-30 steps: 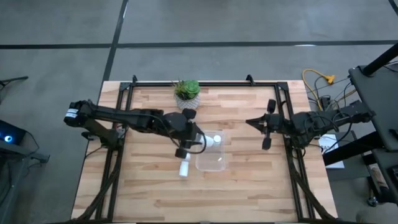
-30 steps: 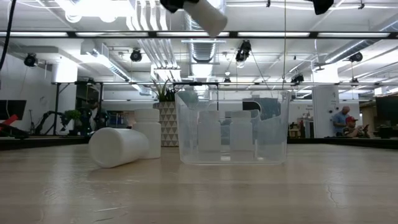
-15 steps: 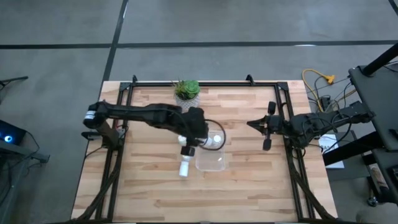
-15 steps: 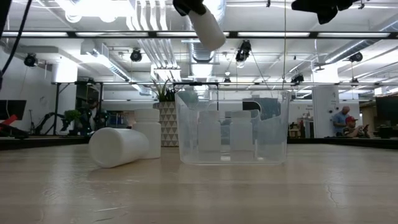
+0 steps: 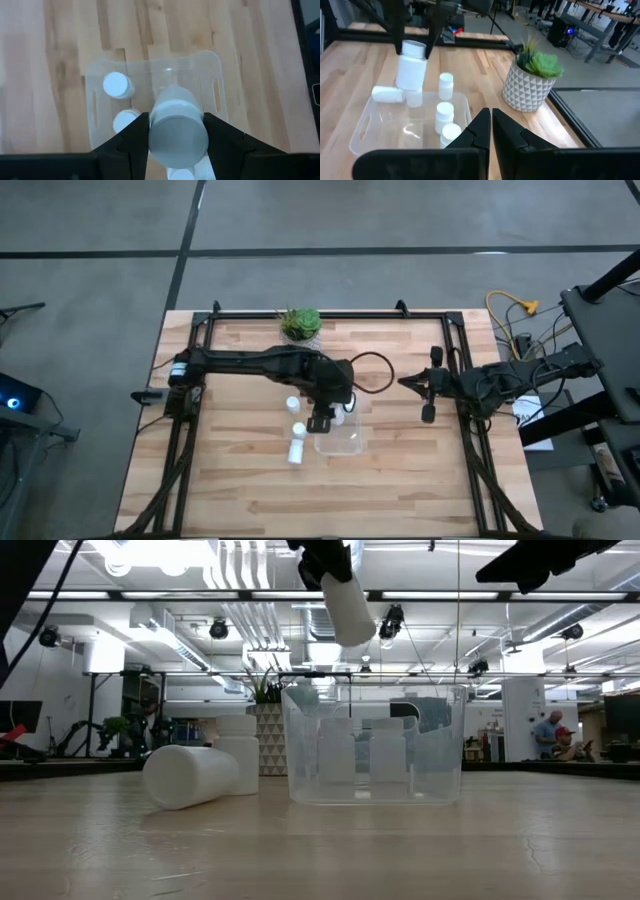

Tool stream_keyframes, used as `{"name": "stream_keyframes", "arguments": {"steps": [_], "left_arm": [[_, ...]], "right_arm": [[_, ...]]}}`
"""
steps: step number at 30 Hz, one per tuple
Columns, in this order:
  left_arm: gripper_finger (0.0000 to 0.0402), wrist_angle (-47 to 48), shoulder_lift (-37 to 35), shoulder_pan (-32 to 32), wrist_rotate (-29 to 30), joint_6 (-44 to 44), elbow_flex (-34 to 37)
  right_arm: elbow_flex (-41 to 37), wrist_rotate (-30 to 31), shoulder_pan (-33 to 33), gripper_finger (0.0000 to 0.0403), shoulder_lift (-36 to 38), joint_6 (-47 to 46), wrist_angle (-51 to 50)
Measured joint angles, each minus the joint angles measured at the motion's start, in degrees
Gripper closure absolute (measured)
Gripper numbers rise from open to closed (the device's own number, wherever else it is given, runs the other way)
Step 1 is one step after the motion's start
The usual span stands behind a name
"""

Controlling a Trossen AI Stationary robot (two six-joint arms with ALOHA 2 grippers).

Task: Pick and place pill bottles into a basket
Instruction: Put the white medicine bottle into the transparent bin

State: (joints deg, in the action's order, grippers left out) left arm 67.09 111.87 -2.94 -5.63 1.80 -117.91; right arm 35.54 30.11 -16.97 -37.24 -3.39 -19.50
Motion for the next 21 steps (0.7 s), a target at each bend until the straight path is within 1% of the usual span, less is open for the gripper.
{"name": "stream_keyframes", "arguments": {"steps": [6,11,15,18,21], "left_arm": [[0.0257,1.69,1.82,0.00,-0.29,-2.81,0.12],[0.0257,1.26,2.38,-0.07,-0.14,-2.90,0.30],[0.0257,1.44,2.30,-0.07,2.22,-3.10,0.70],[0.0257,0.95,2.29,-0.07,2.54,-3.06,1.75],[0.0257,0.40,2.48,-0.07,2.99,-2.97,4.17]], "right_arm": [[-0.02,0.04,0.00,0.0394,-0.02,-0.73,-1.73],[-0.40,0.04,0.05,0.0394,-0.01,-0.73,-1.73],[-1.34,0.04,0.13,0.0394,0.01,-0.71,-1.73],[-2.17,0.33,0.13,0.0394,0.03,-0.73,-1.72],[-2.99,2.17,0.13,0.0394,0.05,-1.26,-1.73]]}}
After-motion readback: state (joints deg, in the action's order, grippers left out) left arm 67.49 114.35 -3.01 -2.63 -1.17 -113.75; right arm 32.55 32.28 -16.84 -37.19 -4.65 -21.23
